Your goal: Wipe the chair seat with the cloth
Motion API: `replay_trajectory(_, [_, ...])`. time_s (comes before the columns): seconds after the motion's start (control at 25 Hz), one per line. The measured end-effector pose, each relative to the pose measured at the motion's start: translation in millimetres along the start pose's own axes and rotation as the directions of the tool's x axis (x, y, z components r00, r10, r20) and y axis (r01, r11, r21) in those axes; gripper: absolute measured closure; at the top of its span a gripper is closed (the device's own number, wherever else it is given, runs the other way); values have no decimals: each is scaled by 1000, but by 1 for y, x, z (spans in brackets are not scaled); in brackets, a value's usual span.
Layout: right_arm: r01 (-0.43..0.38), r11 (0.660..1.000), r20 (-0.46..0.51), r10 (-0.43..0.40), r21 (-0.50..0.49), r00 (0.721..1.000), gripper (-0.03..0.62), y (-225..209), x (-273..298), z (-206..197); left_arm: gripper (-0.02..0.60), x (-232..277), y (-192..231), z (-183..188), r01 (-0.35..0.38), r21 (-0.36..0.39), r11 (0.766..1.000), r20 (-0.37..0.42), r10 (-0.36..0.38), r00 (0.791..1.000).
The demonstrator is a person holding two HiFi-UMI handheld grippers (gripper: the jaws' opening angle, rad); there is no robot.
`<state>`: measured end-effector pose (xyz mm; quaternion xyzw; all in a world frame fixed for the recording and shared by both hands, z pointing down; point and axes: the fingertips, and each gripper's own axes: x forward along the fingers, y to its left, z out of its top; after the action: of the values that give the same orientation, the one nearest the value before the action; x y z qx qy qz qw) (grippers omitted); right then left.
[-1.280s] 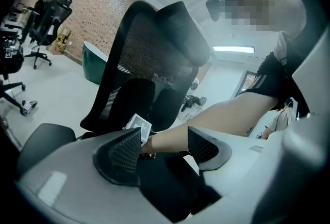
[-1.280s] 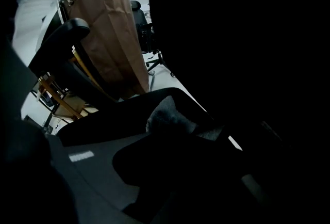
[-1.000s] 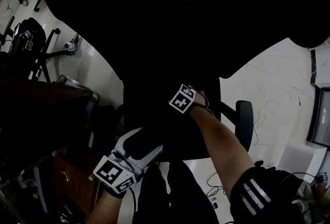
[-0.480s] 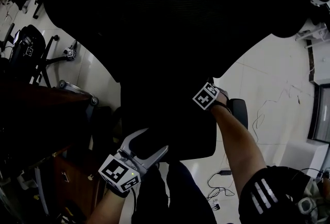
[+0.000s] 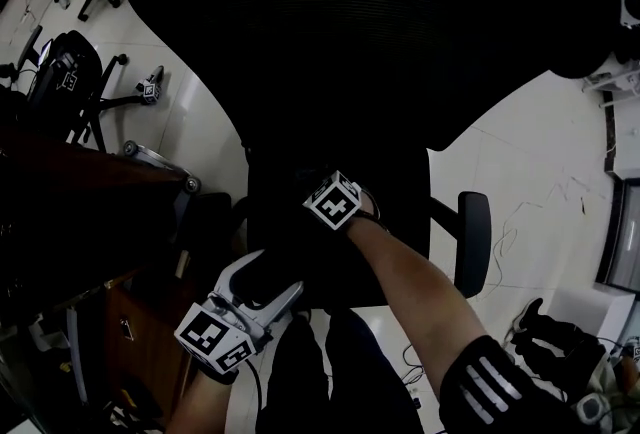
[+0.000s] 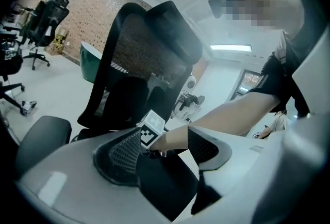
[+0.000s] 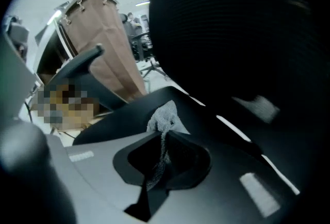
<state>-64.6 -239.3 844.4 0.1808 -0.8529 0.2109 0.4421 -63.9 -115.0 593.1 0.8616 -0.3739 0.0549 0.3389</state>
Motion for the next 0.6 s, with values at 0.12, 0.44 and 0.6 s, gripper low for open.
replay_trajectory(0.12, [-58, 998, -22, 57, -40, 998, 559, 40, 28, 15, 273, -12, 8, -6, -28, -8, 1000, 2, 28, 1000])
replay_trajectory(0.44, [-82, 996, -120, 76, -46, 990, 559, 46, 49, -22, 273, -22, 18, -21, -51, -38, 998, -1, 51, 999])
replay_trajectory(0.6, [-17, 998, -201, 4, -65, 980, 559, 17, 25, -76, 273, -14, 10, -24, -20, -41, 999, -11, 20, 1000])
